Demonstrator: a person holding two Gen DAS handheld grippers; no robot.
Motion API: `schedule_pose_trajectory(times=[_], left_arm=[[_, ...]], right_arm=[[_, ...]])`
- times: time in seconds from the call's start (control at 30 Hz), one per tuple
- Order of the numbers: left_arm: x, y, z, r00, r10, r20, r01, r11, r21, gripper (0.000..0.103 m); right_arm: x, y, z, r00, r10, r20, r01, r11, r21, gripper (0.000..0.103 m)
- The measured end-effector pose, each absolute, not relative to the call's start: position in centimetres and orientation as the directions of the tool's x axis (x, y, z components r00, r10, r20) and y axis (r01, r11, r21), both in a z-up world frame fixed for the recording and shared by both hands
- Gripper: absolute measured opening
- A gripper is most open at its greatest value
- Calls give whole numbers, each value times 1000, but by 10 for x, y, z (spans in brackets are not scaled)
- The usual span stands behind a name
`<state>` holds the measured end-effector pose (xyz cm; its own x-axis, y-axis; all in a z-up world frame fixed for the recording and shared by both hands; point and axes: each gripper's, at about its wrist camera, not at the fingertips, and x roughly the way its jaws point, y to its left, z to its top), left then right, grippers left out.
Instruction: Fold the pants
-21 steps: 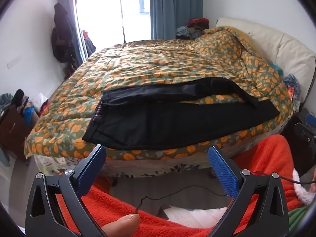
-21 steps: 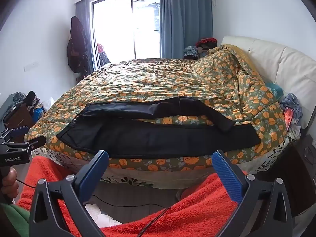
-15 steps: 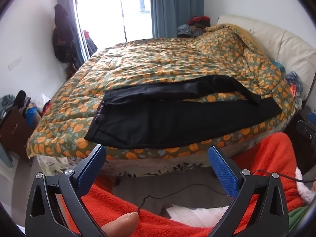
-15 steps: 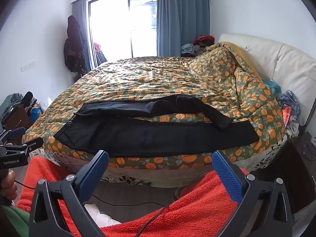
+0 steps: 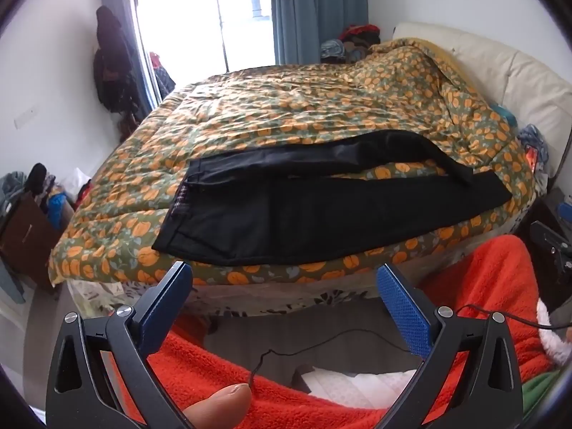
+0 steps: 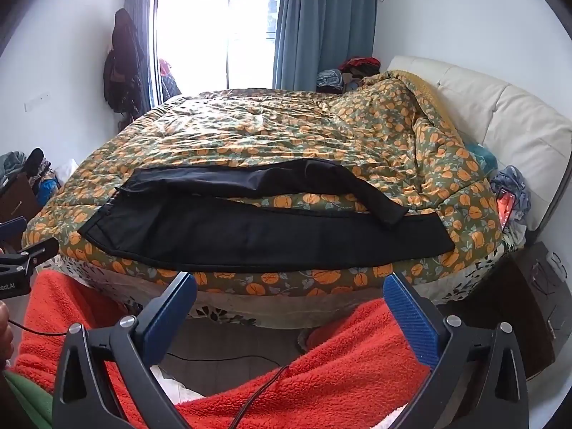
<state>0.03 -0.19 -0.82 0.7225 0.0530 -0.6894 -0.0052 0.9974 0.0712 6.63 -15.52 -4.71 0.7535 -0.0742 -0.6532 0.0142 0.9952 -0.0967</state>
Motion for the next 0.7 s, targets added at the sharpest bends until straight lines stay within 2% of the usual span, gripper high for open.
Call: schedule_pose_trajectory(times=[0.7], left_arm=[[0,-7,-15,716,49,-696,11,997,82,103]], right_arm=[[72,-159,-53,727,-101,-680,33,993,-112,103]])
